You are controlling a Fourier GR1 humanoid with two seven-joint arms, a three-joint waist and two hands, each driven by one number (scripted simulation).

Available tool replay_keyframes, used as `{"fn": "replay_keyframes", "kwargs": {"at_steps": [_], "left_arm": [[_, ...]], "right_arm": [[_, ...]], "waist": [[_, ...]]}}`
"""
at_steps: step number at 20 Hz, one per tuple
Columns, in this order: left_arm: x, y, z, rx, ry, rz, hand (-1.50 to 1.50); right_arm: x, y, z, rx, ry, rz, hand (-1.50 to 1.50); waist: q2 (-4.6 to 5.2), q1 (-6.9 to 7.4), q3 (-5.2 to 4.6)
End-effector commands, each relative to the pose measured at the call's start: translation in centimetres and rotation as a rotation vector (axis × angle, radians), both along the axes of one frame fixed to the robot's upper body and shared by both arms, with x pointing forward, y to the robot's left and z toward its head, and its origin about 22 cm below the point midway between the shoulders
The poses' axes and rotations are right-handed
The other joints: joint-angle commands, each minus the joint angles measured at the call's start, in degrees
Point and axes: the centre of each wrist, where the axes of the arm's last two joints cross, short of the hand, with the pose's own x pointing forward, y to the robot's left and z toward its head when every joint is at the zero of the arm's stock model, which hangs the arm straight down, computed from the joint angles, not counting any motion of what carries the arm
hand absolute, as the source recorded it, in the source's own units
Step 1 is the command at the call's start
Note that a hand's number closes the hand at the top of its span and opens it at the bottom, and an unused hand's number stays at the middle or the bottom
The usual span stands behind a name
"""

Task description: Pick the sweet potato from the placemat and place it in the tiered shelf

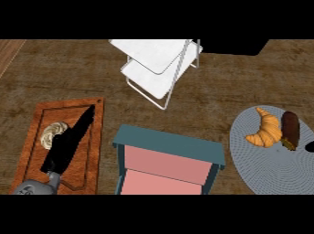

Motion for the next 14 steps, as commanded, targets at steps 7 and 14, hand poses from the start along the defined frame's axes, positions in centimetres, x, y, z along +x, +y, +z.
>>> {"fn": "replay_keyframes", "kwargs": {"at_steps": [7, 14], "left_arm": [[1.3, -0.5, 0.3, -0.009, 0.007, 0.007, 0.00], [0.2, 0.6, -1.5, -0.026, 0.032, 0.043, 0.00]], "right_arm": [[7.6, 6.6, -0.4, 0.078, 0.230, -0.174, -1.50], [9.5, 8.0, -3.8, 0.072, 0.297, -0.236, -1.50]], "waist": [[0.06, -0.04, 0.23], [-0.45, -2.47, 0.22]]}}
